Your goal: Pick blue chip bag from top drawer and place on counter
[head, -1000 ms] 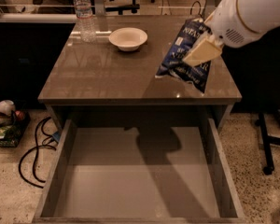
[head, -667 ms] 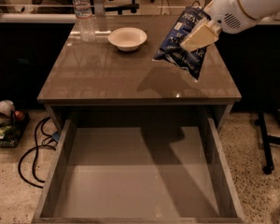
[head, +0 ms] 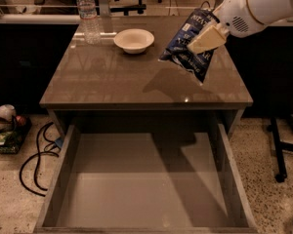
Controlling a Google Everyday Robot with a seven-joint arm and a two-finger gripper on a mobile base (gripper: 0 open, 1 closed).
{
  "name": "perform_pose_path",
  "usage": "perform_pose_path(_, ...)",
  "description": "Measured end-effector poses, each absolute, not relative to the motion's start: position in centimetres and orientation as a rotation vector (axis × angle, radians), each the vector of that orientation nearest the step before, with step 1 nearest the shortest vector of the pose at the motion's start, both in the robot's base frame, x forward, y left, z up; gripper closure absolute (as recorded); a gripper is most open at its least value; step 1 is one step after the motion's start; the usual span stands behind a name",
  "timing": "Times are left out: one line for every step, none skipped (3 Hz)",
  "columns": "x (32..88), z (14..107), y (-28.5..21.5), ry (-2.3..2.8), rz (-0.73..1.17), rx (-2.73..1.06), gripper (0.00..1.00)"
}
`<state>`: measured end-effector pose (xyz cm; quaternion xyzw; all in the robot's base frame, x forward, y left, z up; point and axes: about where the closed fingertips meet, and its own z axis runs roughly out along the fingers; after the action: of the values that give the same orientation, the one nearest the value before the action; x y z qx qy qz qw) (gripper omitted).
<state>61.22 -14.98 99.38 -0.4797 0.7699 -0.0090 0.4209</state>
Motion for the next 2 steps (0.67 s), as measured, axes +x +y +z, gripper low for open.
perform_pose_path(64.6,98.0,-16.2,1.947,0.052,-1.115,1.00)
perform_pose_path(69.3,95.3,-17.3,1.993,0.120,-1.042,1.00)
